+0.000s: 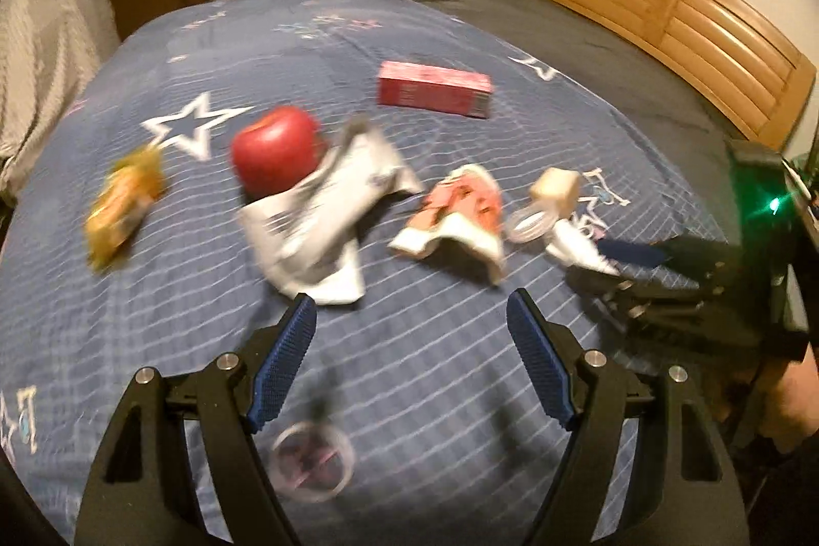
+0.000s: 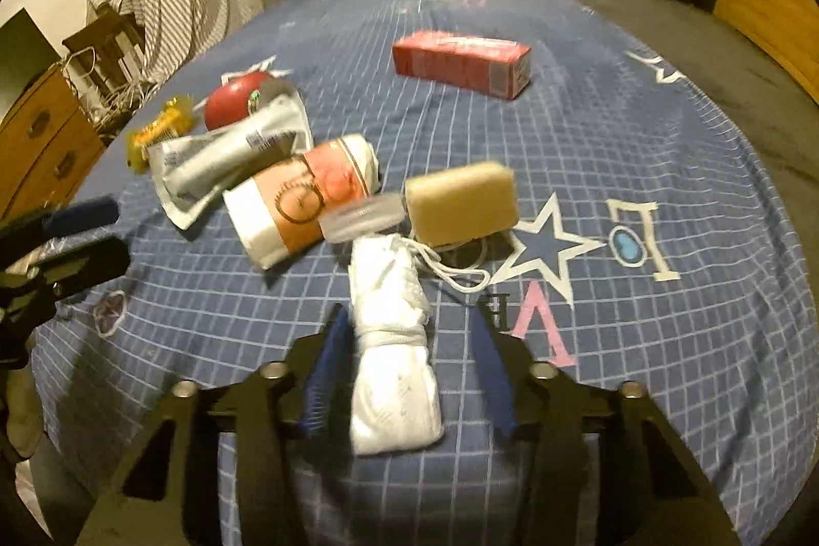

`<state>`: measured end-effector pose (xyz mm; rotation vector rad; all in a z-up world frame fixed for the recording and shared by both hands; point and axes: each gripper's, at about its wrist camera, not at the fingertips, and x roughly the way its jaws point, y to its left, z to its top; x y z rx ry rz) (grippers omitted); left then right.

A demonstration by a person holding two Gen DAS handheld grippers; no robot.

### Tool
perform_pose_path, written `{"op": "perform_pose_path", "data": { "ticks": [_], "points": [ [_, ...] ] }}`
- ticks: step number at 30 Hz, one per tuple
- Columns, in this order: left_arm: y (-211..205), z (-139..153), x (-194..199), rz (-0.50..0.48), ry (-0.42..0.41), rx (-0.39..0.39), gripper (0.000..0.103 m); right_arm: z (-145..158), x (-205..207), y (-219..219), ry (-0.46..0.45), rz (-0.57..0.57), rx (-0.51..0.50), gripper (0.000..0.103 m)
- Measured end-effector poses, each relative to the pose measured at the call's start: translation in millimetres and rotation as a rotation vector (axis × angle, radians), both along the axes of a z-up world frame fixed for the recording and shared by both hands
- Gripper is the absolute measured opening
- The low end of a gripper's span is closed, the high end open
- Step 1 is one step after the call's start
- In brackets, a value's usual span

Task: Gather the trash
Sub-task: 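Grasp the orange paper cup with left tool while right tool holds the towel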

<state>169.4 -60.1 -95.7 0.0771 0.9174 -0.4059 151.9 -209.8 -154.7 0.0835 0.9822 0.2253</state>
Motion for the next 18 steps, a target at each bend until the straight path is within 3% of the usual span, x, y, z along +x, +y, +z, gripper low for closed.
{"op": "perform_pose_path", "data": {
  "ticks": [2,7,11,18],
  "points": [
    [-16,-3,11,-0.04,0.017,-0.006,0.074,-3,1,2,0.004,0.01,0.024,0.028],
    [-41,-10,34,-0.096,0.057,-0.01,0.071,0,-19,-9,-0.007,-0.025,0.055,0.028],
    [-56,-22,53,-0.125,0.101,0.031,0.066,4,-36,-19,0.0,-0.041,0.063,0.028],
    [-70,-41,68,-0.142,0.145,0.065,0.066,-5,-35,-30,0.036,-0.026,0.092,0.029]
  ]
}}
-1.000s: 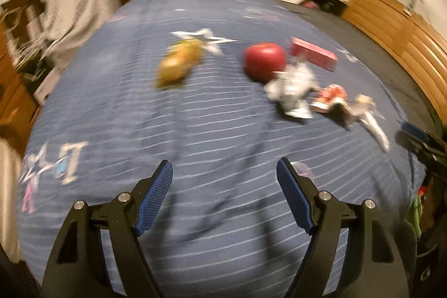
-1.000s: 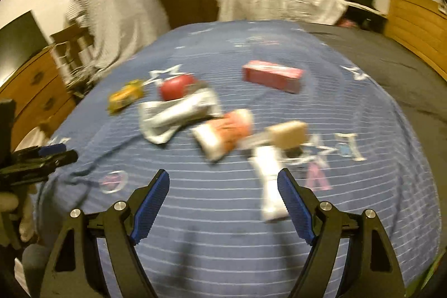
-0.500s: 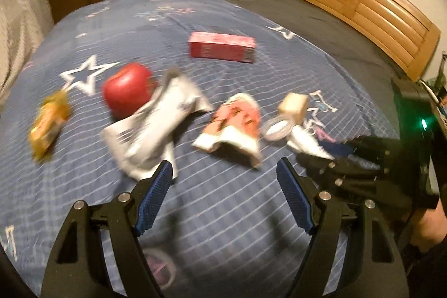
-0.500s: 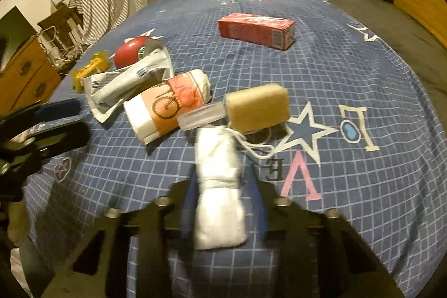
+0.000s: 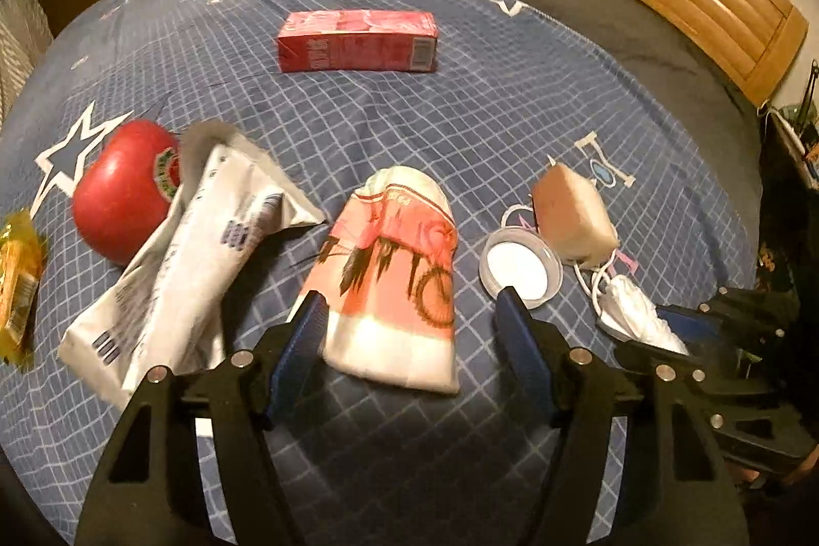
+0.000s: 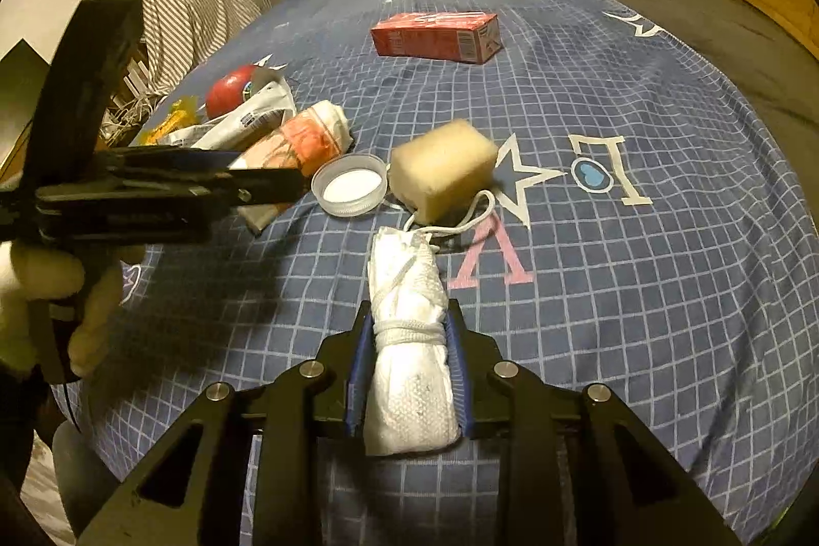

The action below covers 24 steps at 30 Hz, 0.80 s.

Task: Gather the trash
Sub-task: 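Grasp the orange paper cup with left tool while right tool holds the towel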

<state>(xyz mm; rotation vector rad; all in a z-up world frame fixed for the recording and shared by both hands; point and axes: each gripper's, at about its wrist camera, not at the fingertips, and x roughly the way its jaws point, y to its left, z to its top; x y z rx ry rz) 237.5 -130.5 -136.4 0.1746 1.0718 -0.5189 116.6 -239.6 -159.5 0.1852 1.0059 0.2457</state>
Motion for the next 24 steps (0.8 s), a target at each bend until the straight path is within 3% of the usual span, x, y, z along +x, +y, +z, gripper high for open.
{"op": "perform_pose_path", "data": {
  "ticks": [3,5,10,15,24],
  "points": [
    [-4,-2,4,0.006,-0.007,0.011,0.059,-1,3,0,0.005,0.011,-0.005,0.03],
    [-1,-2,7,0.025,-0.007,0.008,0.044,-1,1,1,0.003,0.02,-0.02,0.03],
    [5,-5,0,0.045,-0.025,0.005,0.04,-2,-1,6,-0.004,0.028,-0.059,0.03],
    [16,0,-21,0.081,-0.069,-0.016,0.037,1,-10,4,-0.034,0.003,-0.025,0.027],
    [66,48,-85,0.218,-0.217,-0.126,0.032,45,-54,32,-0.229,-0.031,-0.012,0.027]
  ]
}}
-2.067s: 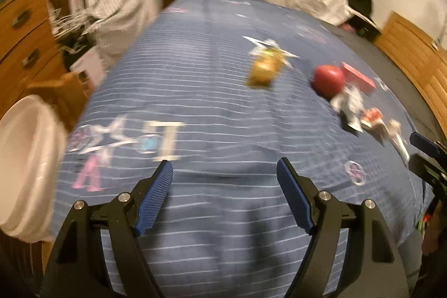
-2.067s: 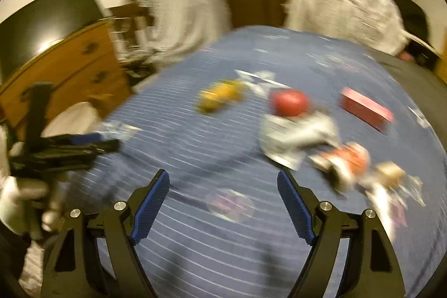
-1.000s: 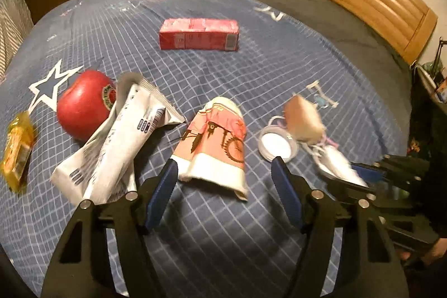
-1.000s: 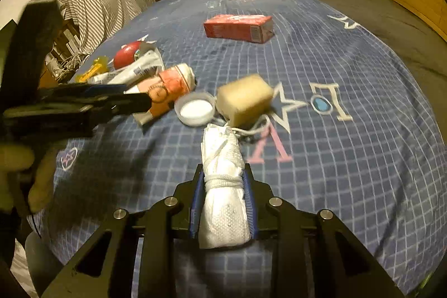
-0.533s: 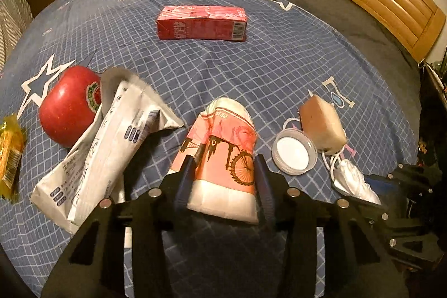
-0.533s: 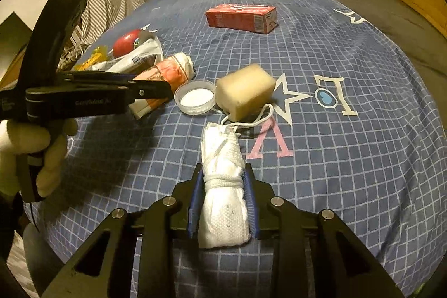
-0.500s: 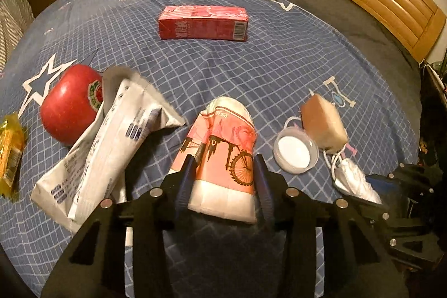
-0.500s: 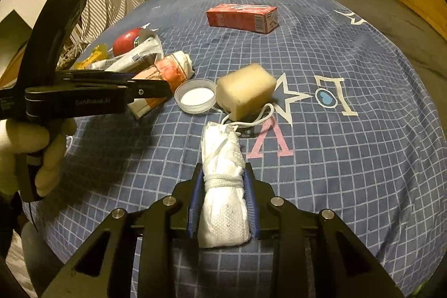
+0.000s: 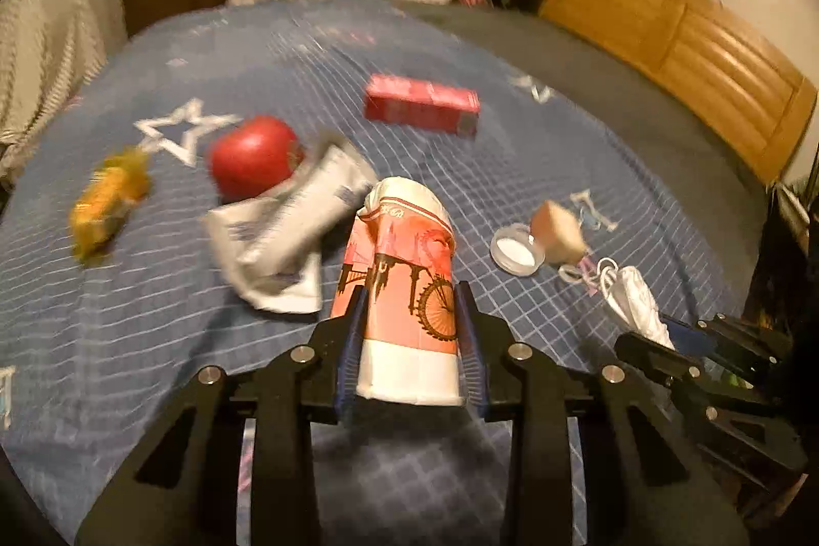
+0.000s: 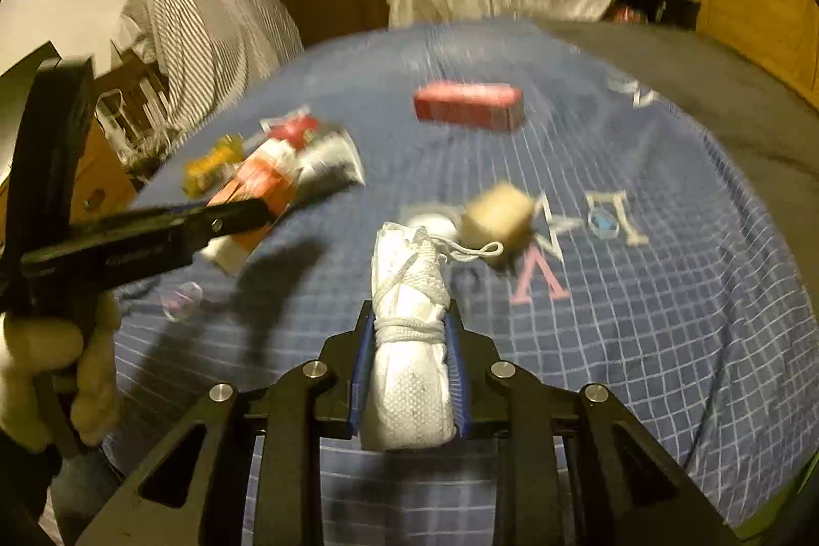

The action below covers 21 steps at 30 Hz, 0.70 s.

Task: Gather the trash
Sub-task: 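Grasp the orange paper cup with left tool while right tool holds the towel, then carry the paper cup and towel over to the white bucket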

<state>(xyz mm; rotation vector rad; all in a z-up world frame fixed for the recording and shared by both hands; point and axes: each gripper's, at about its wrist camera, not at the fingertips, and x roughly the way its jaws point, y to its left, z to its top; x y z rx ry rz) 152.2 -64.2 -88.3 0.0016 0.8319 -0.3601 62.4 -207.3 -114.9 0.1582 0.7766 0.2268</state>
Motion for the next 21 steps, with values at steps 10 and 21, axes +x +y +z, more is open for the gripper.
{"op": "perform_pose_path", "data": {
  "ticks": [10,21],
  "points": [
    [42,64,-70,0.174,-0.221,-0.029,0.032,81,-30,45,-0.248,-0.033,-0.023,0.027],
    [57,88,-102,0.262,-0.339,-0.012,0.033,132,-53,94,-0.374,0.006,-0.095,0.027]
  ]
}}
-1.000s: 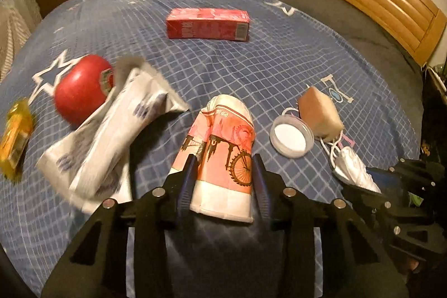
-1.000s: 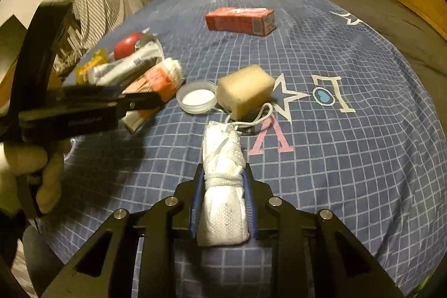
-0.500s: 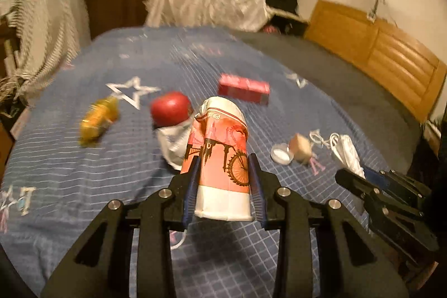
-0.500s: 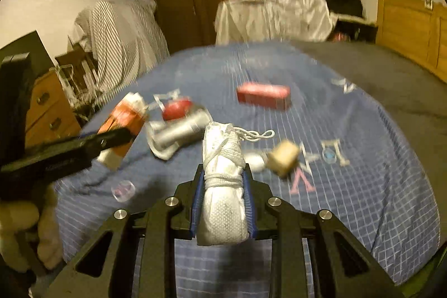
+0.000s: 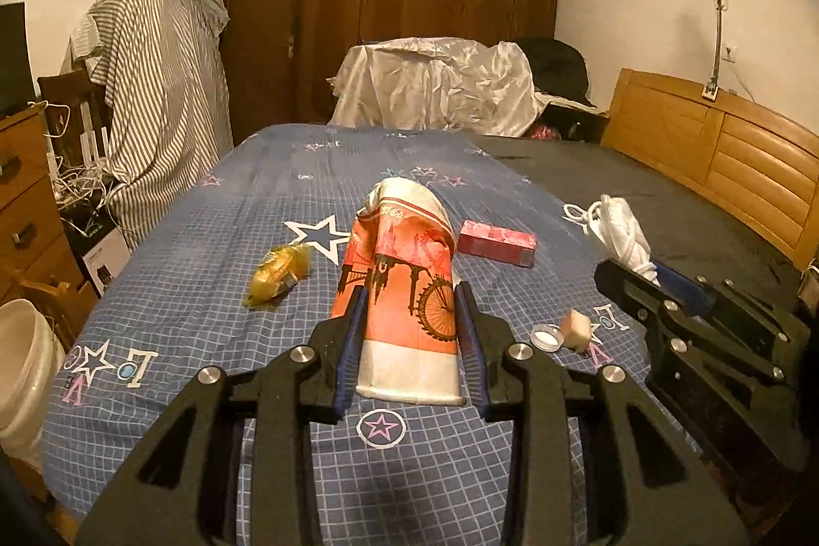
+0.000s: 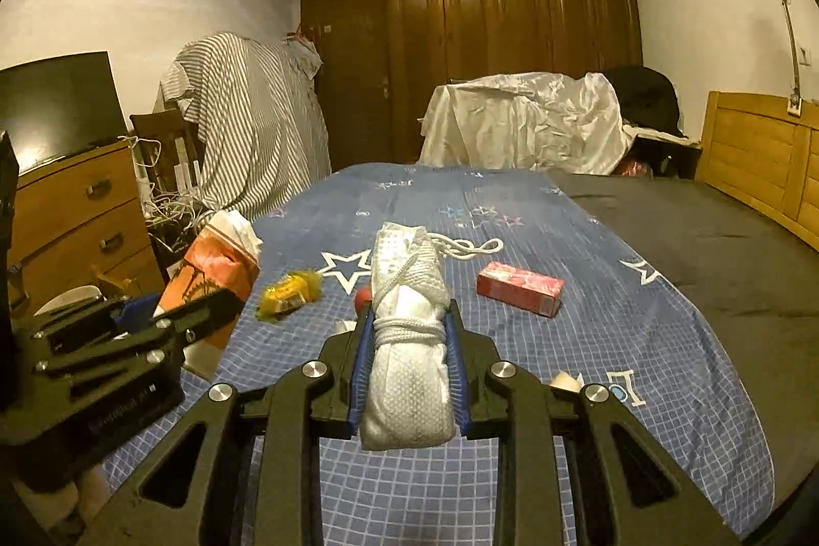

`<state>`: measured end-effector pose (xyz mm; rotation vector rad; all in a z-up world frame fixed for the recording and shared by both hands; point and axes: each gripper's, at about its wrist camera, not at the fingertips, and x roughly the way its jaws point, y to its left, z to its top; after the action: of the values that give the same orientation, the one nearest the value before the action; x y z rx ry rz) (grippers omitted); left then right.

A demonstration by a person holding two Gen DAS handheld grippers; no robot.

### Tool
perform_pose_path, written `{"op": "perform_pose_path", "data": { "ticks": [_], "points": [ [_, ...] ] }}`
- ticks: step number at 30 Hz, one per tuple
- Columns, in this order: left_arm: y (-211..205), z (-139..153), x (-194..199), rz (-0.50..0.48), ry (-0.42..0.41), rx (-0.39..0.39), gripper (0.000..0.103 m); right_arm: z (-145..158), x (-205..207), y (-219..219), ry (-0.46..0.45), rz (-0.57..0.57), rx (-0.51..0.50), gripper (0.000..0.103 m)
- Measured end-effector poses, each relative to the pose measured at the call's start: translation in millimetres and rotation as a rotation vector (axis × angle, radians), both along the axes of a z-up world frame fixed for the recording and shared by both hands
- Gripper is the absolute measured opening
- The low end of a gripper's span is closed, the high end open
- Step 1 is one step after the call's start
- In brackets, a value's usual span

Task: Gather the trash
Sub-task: 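Carry the paper cup and towel over to the white bucket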

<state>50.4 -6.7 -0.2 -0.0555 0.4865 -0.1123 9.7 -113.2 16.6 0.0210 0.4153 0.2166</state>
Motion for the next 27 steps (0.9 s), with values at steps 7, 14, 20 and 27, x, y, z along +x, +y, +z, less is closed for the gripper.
{"op": "perform_pose_path", "data": {
  "ticks": [7,14,20,27],
  "points": [
    [7,7,-5,0.018,-0.014,-0.014,0.033,9,-2,9,-0.006,0.008,-0.011,0.027],
    [28,14,-11,0.065,-0.024,-0.012,0.033,18,8,27,-0.009,0.054,-0.017,0.027],
    [62,24,-18,0.139,-0.039,-0.017,0.033,31,22,66,-0.019,0.117,-0.016,0.027],
    [113,38,-26,0.242,-0.059,-0.001,0.033,49,36,124,-0.02,0.201,-0.006,0.027]
  ]
}}
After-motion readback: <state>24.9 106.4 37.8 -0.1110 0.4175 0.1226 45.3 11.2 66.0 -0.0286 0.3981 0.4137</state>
